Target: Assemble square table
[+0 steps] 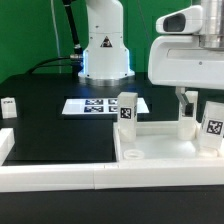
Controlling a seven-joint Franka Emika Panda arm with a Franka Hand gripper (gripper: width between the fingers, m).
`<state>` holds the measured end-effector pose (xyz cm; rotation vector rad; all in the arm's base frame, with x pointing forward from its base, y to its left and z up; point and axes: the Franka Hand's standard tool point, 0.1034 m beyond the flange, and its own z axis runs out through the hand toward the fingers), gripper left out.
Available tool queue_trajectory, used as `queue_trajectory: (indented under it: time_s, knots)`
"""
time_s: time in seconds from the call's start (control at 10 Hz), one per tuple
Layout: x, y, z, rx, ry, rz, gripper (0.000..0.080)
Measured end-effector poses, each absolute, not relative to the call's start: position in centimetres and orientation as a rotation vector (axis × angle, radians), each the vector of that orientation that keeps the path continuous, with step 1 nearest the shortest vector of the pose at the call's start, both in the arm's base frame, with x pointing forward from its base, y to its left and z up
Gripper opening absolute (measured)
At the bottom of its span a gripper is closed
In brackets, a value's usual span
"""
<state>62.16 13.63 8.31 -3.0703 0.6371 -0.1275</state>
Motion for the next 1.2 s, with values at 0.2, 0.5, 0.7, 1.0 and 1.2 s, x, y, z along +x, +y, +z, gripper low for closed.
queue_trajectory:
  time_s: [0.2,0.5,0.7,1.0,1.2]
  knots:
    - [62.20,13.73,8.31,-3.068,0.632,-0.131,0.0649]
    - [62.09,13.29,8.23,-3.052,0.726,-0.123,0.0303]
    - [62.10,13.24,8.21,-2.988,0.933,-0.121,0.0300]
    - [62.04,13.26,8.10,-2.853,1.271,-0.114,0.0296]
    - [61.97,13.56,8.00,-2.672,1.594,-0.101,0.0293]
